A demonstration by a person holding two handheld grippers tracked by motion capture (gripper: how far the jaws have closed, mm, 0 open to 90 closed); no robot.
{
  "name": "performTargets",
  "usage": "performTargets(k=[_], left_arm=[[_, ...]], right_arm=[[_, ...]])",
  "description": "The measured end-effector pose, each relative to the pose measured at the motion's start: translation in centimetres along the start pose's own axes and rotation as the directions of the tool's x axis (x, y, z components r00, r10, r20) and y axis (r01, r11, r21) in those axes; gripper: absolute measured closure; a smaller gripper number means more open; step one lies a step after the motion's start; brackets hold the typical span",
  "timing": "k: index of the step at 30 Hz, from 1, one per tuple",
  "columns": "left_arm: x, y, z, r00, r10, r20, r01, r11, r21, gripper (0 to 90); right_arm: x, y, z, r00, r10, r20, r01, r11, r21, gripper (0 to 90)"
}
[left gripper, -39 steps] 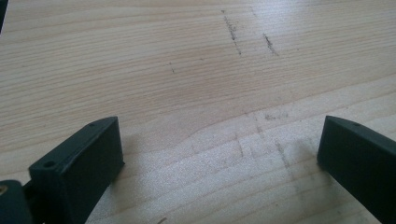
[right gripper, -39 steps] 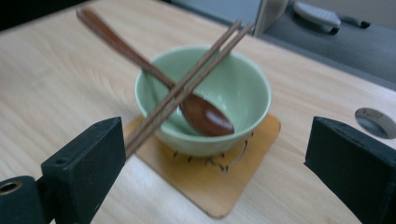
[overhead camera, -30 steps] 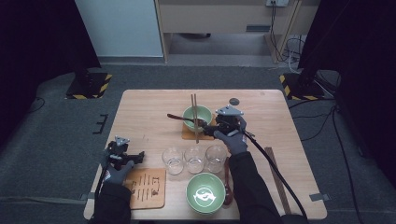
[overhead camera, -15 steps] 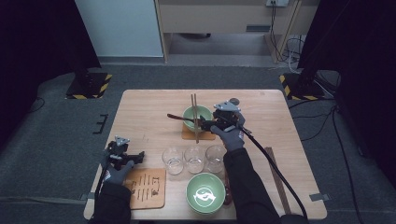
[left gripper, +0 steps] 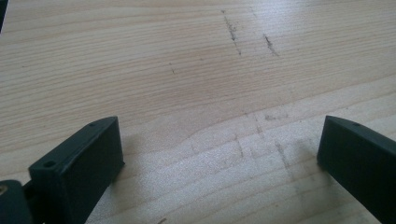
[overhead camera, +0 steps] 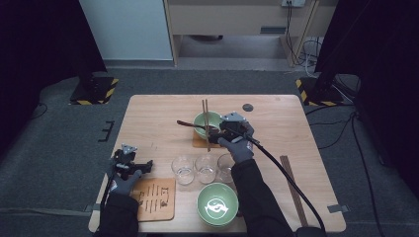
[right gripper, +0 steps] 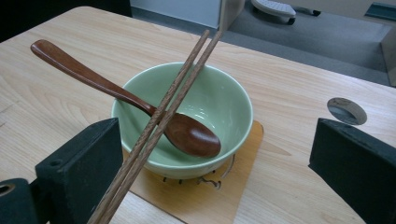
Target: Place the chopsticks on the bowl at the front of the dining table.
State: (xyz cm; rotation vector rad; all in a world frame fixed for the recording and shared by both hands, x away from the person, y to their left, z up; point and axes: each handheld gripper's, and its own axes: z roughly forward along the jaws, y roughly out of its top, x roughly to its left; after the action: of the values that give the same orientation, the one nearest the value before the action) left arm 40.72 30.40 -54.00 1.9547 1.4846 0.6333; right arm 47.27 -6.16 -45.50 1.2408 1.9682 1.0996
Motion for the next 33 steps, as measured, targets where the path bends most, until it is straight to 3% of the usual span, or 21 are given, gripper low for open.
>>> performTargets(k=[6, 14, 22, 30, 33], left_arm=[[0.0, 0.0, 0.0, 1.0000, 0.000, 0.000, 0.000, 1.0000, 0.000, 0.0], [0.0, 0.0, 0.0, 1.0000, 0.000, 0.000, 0.000, 1.0000, 0.000, 0.0], [0.0, 0.0, 0.0, 1.0000, 0.000, 0.000, 0.000, 1.0000, 0.000, 0.0], [0.0, 0.0, 0.0, 1.0000, 0.000, 0.000, 0.000, 1.0000, 0.000, 0.0], [0.0, 0.0, 0.0, 1.0000, 0.000, 0.000, 0.000, 1.0000, 0.000, 0.0]], right_arm=[[0.5, 0.1, -0.4, 0.9996, 0.016, -0.021, -0.017, 1.000, -0.026, 2.0], [1.4, -0.4, -0.3, 0.9995, 0.004, -0.032, -0.005, 1.000, -0.015, 1.6], [1.7, -1.4, 0.5, 0.9999, -0.007, 0.008, 0.007, 0.999, 0.032, 1.6], [1.6, -1.9, 0.9, 0.9992, 0.011, 0.038, -0.012, 0.999, 0.044, 1.2], [1.5, -2.0, 0.9, 0.9971, 0.039, 0.066, -0.042, 0.998, 0.049, 1.1]])
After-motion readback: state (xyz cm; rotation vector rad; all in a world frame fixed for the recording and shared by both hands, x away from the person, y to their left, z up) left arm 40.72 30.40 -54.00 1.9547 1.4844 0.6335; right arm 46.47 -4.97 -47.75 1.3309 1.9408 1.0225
